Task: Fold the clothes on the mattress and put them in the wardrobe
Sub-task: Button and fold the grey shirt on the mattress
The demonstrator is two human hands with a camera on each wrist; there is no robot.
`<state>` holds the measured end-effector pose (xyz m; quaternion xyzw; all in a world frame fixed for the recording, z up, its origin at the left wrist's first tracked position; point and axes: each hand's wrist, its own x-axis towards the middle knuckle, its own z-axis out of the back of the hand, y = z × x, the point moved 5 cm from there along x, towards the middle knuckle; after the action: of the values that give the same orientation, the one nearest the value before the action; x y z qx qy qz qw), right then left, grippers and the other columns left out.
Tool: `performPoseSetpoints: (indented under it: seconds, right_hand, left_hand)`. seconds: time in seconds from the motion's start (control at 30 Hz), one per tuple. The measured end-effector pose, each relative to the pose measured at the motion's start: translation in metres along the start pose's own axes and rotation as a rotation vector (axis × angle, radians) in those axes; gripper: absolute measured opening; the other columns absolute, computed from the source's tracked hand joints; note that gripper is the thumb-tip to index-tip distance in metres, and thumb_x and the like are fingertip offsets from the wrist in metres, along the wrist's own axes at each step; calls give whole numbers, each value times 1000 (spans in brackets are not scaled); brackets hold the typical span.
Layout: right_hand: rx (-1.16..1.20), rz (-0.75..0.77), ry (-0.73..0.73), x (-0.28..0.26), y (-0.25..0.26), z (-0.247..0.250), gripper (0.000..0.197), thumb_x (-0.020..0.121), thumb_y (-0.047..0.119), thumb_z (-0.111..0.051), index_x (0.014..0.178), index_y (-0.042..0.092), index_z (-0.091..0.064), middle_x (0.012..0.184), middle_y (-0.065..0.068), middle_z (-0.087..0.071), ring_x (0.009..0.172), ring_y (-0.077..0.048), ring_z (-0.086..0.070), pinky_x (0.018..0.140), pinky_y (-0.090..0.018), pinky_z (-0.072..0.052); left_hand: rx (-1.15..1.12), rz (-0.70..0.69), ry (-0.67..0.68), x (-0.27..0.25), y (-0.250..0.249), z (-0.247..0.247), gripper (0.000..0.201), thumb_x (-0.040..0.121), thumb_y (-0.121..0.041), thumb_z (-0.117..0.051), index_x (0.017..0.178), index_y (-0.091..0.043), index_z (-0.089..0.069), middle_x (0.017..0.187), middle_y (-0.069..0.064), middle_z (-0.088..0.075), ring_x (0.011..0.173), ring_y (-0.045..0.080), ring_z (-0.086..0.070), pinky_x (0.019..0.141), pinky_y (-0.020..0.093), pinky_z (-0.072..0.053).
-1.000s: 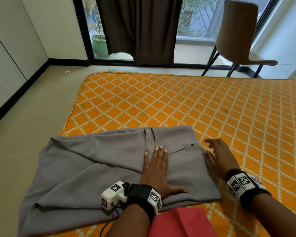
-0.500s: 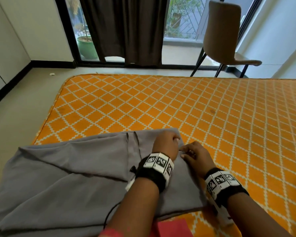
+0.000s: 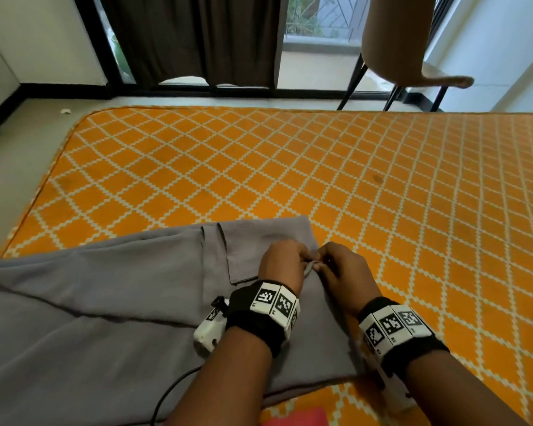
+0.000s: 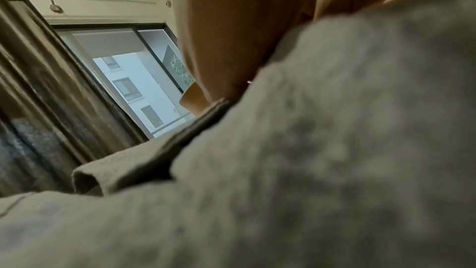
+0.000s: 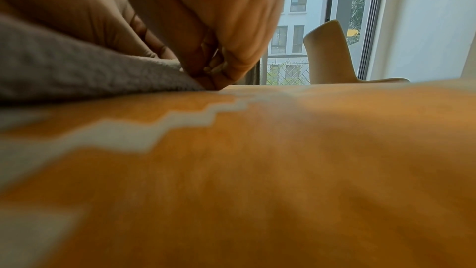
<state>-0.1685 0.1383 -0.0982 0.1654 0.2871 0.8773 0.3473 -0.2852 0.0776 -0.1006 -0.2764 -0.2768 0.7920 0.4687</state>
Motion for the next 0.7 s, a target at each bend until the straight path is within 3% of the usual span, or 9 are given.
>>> performPoseSetpoints:
  seconds: [0.13,0.3,0.4,0.53,0.7]
  right_hand:
    - [-40,44,-7,1,3,1,4,89,10,-64,88,12,-61,86,-2,-59,77,-18,-53,65,-28,-40]
    - [-25,52,-5,2,3,-2,5,92,11,-59,89,15,-57,88,0,-58,76,-16,-52,64,-30,-42]
    - [-8,47,-5,1,4,-3,8,93,12,-57,88,17,-54,85,2,-57,72,-9,-50,59,-22,-37]
    - [26,39,3,2,2,-5,12,87,5,-56,85,17,-54,83,1,-58,71,-9,-51,57,-26,-35]
    - [-13,73,-27,5,-2,-4,7,90,10,-61,90,15,-66,88,0,-64,78,-18,-57,67,-31,-46]
  left_hand:
    - [-114,22,-114,-7,2,5,13,90,-17,-65,93,-14,-76,88,8,-73,84,23,-67,75,35,-55]
    - [-146,51,-154,-9,1,8,10,92,-18,-63,92,-15,-73,90,6,-72,86,21,-66,78,37,-55]
    - [-173,77,-118,-9,2,9,14,94,-20,-58,89,-14,-70,91,6,-70,87,21,-64,77,33,-53]
    - [-214,50,-54,-12,-1,10,15,81,-31,-74,81,-17,-68,83,2,-69,80,16,-64,72,32,-53]
    - [-192,95,-185,-13,2,6,18,80,-32,-78,75,-17,-67,78,1,-68,74,18,-63,66,32,-52]
